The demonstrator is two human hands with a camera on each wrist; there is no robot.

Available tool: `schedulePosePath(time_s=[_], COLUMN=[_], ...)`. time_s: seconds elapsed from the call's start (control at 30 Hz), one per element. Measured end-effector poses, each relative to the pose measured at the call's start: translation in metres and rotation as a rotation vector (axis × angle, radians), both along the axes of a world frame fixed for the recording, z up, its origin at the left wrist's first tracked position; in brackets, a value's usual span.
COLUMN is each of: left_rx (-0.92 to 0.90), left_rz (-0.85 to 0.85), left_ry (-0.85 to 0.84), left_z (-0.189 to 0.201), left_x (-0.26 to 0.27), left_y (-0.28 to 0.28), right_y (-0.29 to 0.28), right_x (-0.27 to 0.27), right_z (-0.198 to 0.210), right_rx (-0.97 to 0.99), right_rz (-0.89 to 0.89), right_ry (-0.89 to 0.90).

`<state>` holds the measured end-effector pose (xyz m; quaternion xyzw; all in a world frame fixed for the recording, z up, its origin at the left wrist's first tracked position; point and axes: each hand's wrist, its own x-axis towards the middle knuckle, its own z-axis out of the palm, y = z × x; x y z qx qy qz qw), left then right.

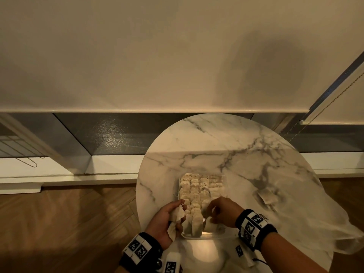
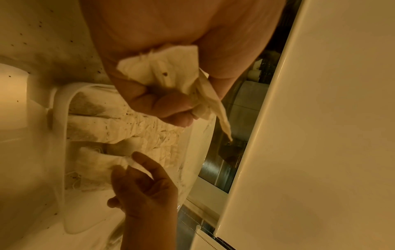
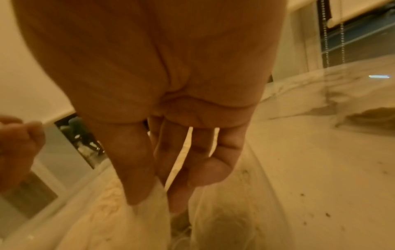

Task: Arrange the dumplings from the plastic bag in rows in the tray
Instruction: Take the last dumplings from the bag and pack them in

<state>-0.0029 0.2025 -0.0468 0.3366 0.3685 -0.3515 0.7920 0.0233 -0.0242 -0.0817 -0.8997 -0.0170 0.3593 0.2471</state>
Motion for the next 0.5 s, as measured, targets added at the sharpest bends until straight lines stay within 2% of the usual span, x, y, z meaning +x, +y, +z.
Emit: schedulePosePath(time_s=[0.13,0.33,0.5], left_rx=[-0.003,-0.024,-0.012], left_rz=[-0.014,-0.019,-0.012], left_ry=[-0.008,-0.013,0.012], left_z=[-0.003,-0.001,-0.007], left_x=[0.0,-0.001,-0.001], left_y=[0.003,0.008,0.012], right_y=[0.009,0.017,0.019], right_x=[0.006,0.018,0.026], right_z=[-0.009,-0.02,-0.028], right_rx=[-0.066,-0.127,-0.124], right_rz=[0.082,-0.025,-0.102], right_ry=[-0.012,-0.137,-0.16])
